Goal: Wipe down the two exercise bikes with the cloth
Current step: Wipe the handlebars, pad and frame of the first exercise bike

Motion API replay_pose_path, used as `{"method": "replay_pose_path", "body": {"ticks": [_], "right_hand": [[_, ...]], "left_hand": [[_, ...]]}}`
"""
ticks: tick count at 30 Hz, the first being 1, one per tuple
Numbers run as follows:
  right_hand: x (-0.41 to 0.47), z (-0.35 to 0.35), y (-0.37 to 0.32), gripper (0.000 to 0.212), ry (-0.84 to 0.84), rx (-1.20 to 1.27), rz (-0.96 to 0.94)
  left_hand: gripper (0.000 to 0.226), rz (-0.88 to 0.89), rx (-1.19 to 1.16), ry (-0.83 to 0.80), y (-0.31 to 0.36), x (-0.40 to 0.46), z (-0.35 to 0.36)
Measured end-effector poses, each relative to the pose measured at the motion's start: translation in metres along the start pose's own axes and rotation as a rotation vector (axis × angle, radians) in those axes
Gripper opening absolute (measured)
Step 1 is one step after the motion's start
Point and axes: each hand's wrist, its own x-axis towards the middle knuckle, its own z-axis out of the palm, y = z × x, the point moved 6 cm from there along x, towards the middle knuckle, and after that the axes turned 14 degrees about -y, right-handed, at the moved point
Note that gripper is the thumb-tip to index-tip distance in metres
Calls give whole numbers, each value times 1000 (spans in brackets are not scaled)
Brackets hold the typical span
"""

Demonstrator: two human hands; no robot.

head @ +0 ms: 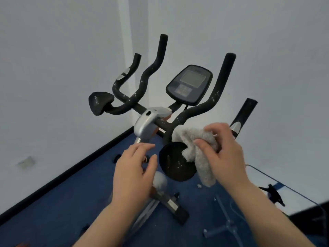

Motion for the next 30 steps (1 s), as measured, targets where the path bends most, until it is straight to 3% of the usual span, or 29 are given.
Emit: {"method": "replay_pose_path", "body": {"ticks": [4, 8, 11, 15, 18, 22, 27, 30], "right_hand": [[8, 30, -6, 8, -167, -218, -118], [-2, 45, -7, 13, -198, -451, -239], [6, 40, -9, 15, -246, -467, -291], [23, 49, -14, 41, -549, -496, -407], [30, 58, -14, 36, -703, -571, -483], [30, 48, -6, 24, -624, -472, -397], [16, 39, 6, 37, -602, -349, -187], [13, 38, 4, 32, -616, -379, -162]], "left_hand": [[28, 16, -64, -32, -1, 10, 13], [27, -15, -156, -65, -5, 14, 27], [25, -33, -204, -77, -9, 14, 30], [23, -29, -196, -69, -10, 16, 30], [22, -33, -212, -60, -11, 14, 32], [21, -55, -219, -28, -11, 13, 35], [13, -70, -256, -9, -13, 19, 33], [9, -48, -213, -60, -12, 32, 28]]}}
